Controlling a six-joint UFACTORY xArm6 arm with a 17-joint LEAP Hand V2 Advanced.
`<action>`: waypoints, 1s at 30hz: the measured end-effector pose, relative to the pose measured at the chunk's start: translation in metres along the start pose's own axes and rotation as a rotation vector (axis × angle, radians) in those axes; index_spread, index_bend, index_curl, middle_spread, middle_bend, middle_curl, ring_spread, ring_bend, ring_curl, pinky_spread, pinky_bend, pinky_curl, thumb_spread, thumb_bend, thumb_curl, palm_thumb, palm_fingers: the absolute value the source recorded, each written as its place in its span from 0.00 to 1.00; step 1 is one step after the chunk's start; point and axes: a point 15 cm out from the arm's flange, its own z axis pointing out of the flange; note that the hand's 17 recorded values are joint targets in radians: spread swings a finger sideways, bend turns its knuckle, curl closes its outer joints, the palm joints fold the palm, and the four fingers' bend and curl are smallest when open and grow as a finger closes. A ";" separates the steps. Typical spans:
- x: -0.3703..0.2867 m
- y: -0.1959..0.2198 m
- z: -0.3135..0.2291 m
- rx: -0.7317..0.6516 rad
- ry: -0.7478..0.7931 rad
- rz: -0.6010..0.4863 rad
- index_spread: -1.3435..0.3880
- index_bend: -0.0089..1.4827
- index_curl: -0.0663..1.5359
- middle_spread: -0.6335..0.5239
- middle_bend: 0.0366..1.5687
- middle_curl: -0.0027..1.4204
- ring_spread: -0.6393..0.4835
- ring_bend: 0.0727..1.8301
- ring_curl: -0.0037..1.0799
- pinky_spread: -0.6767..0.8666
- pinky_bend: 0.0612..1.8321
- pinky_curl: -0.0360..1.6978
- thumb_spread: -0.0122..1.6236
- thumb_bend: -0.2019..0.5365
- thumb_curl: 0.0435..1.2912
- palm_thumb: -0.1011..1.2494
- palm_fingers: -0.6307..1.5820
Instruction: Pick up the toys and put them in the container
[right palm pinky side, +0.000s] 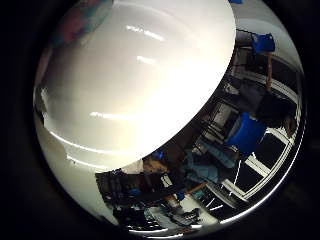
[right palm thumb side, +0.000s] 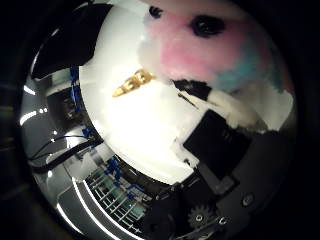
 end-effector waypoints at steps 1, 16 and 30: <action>0.000 0.000 -0.001 0.000 -0.001 0.000 0.55 0.14 0.26 0.28 0.37 0.36 0.28 0.41 0.40 0.15 0.30 0.19 0.63 0.25 0.25 0.65 0.80; -0.010 0.037 -0.073 0.044 0.005 0.058 0.57 0.64 0.62 0.34 0.77 0.64 0.33 0.71 0.69 0.26 0.71 0.45 0.67 0.28 0.33 0.86 0.76; -0.073 0.086 -0.187 0.107 -0.006 0.076 0.60 0.68 0.68 0.37 0.81 0.68 0.33 0.73 0.80 0.31 0.71 0.58 0.64 0.26 0.45 0.89 0.73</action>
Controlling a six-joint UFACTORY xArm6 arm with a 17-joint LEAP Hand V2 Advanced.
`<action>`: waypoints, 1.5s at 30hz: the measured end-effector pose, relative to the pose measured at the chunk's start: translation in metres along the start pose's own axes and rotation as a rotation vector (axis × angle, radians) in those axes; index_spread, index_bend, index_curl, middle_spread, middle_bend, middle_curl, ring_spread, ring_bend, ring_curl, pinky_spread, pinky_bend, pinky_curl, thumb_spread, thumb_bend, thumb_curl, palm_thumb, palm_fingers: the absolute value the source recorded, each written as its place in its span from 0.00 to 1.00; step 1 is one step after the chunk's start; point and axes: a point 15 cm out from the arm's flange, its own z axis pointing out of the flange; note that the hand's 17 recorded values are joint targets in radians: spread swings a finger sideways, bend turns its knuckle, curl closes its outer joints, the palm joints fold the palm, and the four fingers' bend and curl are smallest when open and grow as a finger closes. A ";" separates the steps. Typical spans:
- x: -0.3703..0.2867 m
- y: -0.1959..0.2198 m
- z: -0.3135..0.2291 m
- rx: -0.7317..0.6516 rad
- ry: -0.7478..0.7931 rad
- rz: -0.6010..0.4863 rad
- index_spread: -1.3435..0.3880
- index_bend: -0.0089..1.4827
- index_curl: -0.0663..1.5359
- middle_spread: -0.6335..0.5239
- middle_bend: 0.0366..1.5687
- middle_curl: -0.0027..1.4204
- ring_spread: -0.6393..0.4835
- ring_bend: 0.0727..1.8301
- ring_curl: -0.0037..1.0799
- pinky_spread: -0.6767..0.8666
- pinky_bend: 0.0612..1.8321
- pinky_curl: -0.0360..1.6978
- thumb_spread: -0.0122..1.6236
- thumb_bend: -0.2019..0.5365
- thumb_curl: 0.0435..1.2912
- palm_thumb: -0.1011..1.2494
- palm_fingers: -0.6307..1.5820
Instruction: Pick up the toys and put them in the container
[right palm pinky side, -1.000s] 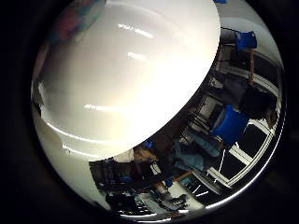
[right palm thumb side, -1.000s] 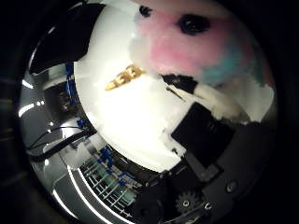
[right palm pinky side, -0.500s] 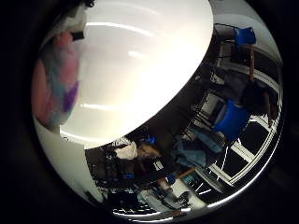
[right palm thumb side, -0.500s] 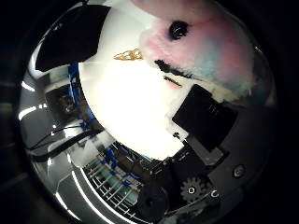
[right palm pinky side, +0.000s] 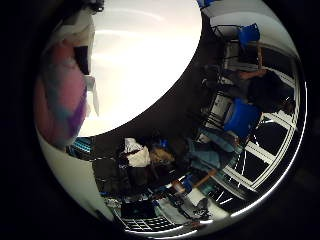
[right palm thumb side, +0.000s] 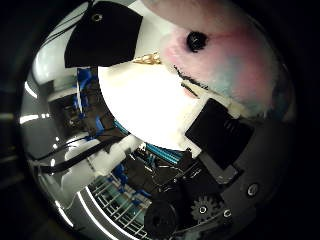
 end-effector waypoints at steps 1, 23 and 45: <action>-0.006 0.000 -0.009 0.015 0.002 -0.002 0.61 0.68 0.68 0.37 0.81 0.68 0.33 0.73 0.80 0.31 0.71 0.58 0.64 0.26 0.46 0.89 0.73; -0.217 -0.119 -0.204 0.462 -0.047 -0.149 0.61 0.66 0.68 0.37 0.79 0.67 0.32 0.69 0.84 0.31 0.65 0.66 0.60 0.25 0.53 0.87 0.76; -0.337 -0.253 -0.258 0.758 -0.143 -0.135 0.62 0.65 0.67 0.38 0.78 0.67 0.33 0.68 0.85 0.30 0.62 0.68 0.55 0.25 0.57 0.85 0.77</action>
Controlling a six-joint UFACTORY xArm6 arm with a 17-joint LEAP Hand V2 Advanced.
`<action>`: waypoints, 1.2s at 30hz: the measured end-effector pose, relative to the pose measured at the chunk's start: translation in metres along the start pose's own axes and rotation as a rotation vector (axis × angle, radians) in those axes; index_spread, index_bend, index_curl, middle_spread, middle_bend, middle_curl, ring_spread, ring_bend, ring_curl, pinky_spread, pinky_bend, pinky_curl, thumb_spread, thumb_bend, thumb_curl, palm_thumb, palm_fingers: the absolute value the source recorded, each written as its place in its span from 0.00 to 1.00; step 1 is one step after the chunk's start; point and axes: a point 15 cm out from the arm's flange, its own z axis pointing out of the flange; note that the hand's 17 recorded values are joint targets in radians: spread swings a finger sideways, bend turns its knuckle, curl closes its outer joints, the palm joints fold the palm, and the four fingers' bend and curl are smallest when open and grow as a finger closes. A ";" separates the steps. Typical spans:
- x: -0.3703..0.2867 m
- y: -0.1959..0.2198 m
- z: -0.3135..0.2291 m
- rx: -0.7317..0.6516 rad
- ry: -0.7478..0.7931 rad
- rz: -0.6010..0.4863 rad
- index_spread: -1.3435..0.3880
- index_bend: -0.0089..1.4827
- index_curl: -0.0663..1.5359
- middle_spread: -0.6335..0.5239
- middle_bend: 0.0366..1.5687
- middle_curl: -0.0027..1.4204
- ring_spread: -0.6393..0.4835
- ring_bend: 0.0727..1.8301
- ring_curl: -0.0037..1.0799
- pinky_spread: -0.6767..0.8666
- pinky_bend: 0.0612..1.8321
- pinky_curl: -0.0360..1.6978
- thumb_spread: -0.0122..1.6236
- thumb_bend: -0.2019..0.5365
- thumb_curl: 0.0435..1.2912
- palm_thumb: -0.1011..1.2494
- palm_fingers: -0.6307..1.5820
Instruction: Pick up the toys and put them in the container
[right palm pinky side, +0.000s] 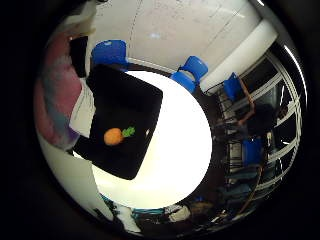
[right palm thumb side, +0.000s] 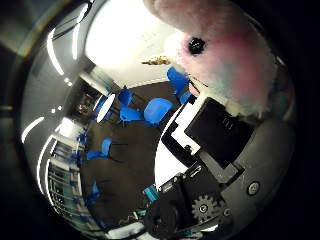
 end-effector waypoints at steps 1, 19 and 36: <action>0.000 0.000 0.003 -0.004 -0.002 0.004 0.62 0.65 0.67 0.38 0.78 0.67 0.33 0.68 0.85 0.30 0.62 0.68 0.55 0.25 0.57 0.85 0.77; 0.023 0.049 0.048 -0.206 -0.054 0.080 0.55 0.21 0.51 0.34 0.54 0.46 0.34 0.53 0.51 0.18 0.41 0.44 0.71 0.24 0.38 0.55 0.54; 0.045 0.085 0.033 -0.289 -0.078 0.061 0.49 0.14 0.30 0.52 0.17 0.24 0.74 0.18 0.23 0.79 0.23 0.27 0.75 0.25 0.25 0.48 0.37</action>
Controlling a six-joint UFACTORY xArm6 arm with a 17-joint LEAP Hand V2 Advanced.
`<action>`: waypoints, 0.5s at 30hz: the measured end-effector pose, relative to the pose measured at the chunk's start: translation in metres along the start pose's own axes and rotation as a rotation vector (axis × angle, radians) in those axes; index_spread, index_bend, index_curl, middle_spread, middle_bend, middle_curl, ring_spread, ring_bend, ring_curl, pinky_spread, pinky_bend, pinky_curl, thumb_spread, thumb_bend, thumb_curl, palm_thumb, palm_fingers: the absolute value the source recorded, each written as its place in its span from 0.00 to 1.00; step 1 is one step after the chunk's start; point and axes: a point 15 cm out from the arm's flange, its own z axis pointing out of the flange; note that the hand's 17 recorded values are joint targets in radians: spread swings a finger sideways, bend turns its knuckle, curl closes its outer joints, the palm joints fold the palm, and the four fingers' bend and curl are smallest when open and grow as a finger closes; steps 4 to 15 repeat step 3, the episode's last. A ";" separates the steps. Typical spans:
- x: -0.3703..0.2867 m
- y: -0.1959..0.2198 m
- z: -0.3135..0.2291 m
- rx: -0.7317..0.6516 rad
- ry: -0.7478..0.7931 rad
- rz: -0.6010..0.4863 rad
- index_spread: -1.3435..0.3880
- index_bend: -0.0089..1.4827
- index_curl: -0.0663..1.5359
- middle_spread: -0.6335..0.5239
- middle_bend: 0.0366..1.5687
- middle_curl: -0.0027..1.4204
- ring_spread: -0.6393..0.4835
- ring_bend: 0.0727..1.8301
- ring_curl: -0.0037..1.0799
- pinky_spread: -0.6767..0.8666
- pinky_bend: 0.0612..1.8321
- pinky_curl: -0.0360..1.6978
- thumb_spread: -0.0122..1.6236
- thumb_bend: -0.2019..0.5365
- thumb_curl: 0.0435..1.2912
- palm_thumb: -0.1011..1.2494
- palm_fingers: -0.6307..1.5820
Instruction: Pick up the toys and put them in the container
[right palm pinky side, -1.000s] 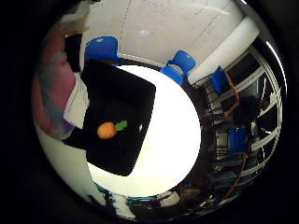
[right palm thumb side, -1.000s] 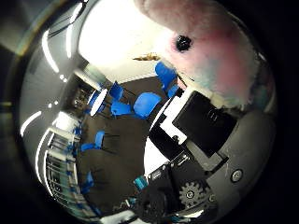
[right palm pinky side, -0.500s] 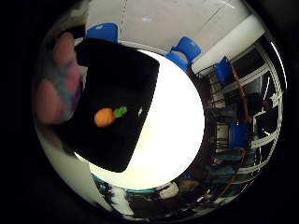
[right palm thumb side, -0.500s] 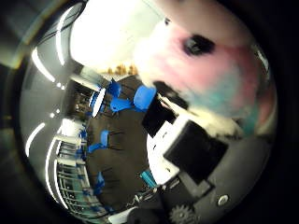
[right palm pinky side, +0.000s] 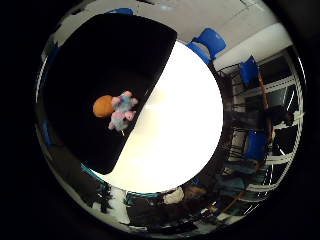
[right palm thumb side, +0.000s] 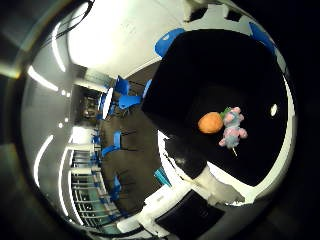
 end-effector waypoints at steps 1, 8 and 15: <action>0.001 0.003 -0.008 0.010 0.007 -0.003 0.49 0.14 0.29 0.52 0.16 0.24 0.74 0.17 0.22 0.79 0.22 0.26 0.75 0.25 0.25 0.48 0.38; 0.003 0.011 -0.023 0.020 0.017 0.000 0.49 0.13 0.28 0.52 0.15 0.23 0.74 0.16 0.21 0.78 0.21 0.25 0.75 0.25 0.25 0.48 0.39; 0.003 0.011 -0.023 0.020 0.017 0.000 0.49 0.13 0.28 0.52 0.15 0.23 0.74 0.16 0.21 0.78 0.21 0.25 0.75 0.25 0.25 0.48 0.39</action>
